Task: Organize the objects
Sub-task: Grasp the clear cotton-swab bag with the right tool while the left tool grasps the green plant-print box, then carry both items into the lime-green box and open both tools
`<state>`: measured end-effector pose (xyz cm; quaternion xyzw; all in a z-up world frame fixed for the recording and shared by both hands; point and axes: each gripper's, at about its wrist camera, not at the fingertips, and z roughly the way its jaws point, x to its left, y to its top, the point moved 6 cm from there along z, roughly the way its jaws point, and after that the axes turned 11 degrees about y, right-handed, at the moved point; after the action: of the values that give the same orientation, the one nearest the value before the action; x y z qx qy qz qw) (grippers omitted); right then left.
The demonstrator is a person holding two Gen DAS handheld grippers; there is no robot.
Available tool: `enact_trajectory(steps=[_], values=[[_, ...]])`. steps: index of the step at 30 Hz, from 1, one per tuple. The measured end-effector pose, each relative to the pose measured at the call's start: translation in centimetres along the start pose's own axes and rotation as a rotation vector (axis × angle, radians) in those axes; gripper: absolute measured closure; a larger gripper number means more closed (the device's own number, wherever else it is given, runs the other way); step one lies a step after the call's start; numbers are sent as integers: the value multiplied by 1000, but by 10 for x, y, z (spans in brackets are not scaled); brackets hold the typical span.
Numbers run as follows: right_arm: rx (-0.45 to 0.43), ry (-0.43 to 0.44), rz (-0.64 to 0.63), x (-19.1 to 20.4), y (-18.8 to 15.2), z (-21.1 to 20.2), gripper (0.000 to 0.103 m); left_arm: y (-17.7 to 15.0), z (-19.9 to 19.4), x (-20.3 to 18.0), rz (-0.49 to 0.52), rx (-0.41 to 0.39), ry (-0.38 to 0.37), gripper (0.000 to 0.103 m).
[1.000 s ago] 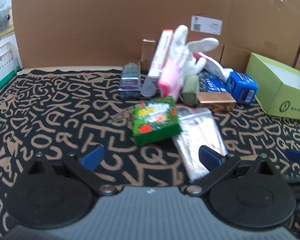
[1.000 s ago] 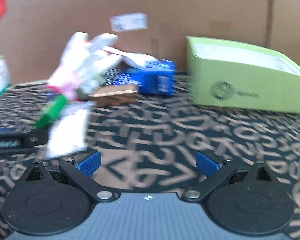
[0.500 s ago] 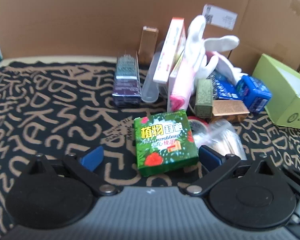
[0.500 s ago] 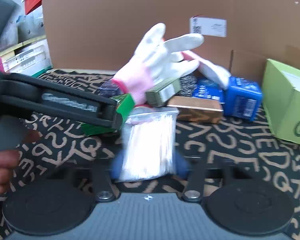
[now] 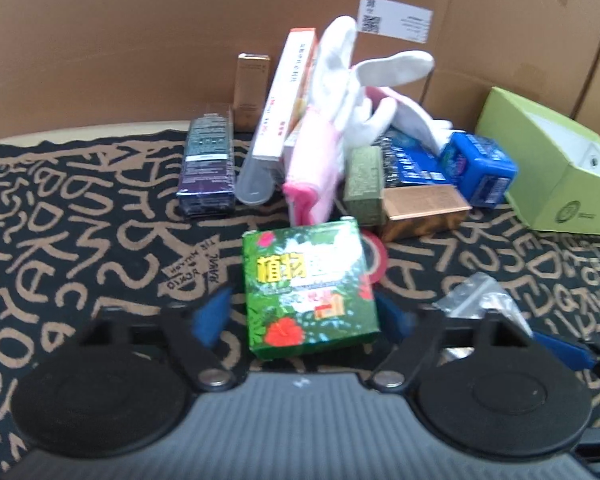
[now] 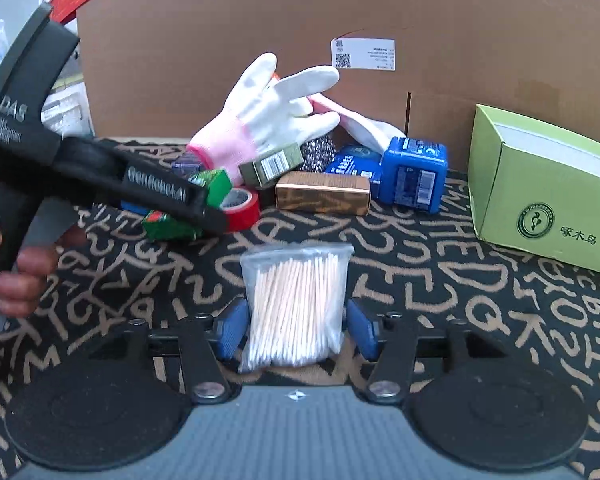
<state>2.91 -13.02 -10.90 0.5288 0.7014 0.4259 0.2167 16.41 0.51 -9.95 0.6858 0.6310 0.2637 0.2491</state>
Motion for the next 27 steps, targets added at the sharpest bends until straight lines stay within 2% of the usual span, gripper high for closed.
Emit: enact_trajectory(steps=[2,3,4,7,11,15,22,25,27], values=[[-6,9,13,0,2,2,45,0,2,1,-3,-4,16,21],[-1,10,19,-2,1,4,54,0,1,0,13,-8,19,34],[3,13,27,-3,0,5,64,0,-1,-2,23,-12,19,40],[-12,33,41,-7,-2,-3,73,-2,-9,-5,4,2,-22,40],[-37,26,54,-16,-6,-19,74,3,-35,-23,36,-58,-37,40],[-81,12,72,-36,-2,-40,75,25,-65,-57,74,-115,-157,40],[-235,-132,91,-114,53,-97,75,95,-97,-154,162,-202,-341,40],[-270,-219,60,-147,81,-108,75,124,-90,-199,169,-177,-415,40],[-260,-268,54,-171,95,-104,75,141,-75,-226,166,-169,-409,40]])
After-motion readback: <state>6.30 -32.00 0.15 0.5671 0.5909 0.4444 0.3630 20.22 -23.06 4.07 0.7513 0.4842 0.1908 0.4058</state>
